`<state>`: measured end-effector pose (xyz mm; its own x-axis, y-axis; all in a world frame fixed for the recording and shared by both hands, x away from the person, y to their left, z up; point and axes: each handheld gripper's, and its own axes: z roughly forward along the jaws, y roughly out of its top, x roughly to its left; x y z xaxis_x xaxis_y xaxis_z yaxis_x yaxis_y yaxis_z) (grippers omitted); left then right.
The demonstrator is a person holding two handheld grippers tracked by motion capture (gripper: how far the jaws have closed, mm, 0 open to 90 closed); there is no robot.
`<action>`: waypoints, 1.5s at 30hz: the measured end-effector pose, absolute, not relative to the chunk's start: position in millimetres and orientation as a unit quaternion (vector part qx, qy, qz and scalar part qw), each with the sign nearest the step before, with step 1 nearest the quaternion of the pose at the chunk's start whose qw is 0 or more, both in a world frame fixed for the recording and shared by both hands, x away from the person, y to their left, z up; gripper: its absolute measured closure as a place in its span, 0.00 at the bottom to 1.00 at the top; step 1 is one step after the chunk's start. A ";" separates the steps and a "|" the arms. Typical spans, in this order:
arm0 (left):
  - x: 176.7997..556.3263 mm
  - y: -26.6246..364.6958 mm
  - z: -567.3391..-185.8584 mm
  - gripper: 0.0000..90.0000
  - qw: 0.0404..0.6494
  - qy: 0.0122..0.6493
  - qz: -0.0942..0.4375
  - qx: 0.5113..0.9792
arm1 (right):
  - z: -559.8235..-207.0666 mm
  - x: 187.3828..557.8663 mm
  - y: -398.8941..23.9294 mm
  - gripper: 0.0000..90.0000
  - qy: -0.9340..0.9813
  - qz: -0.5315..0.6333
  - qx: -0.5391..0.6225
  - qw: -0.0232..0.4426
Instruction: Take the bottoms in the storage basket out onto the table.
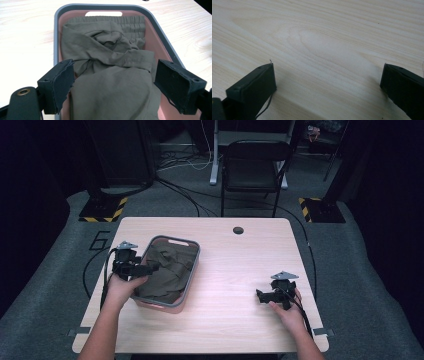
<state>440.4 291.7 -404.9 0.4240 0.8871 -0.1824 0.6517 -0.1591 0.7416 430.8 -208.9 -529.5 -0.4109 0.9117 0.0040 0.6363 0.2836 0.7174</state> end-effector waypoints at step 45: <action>491.1 254.9 -445.6 0.16 0.353 0.502 0.090 0.785 | -529.5 430.8 -209.0 0.00 0.773 0.328 0.500 0.210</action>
<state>491.1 254.9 -445.6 0.4801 0.8508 -0.2136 0.7244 -0.2473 0.6435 430.8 -209.0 -529.5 -0.4113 0.9115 0.0038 0.6362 0.2841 0.7173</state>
